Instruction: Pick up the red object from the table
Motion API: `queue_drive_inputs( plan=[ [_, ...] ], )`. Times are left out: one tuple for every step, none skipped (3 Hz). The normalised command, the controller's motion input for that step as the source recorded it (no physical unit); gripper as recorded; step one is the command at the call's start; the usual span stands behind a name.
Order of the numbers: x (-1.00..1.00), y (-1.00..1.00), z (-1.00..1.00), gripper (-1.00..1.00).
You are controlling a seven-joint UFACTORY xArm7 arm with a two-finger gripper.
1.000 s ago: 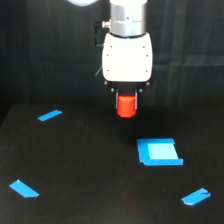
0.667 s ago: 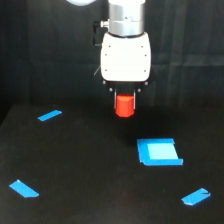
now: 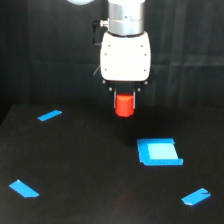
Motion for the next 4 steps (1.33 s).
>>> queue_drive_inputs(
  plan=[
    [0.01,0.1,0.11,-1.0],
    [-0.03,-0.07,0.04,-1.0],
    [0.05,0.04,0.13,-1.0],
    [-0.06,-0.03,0.15,-0.95]
  ],
)
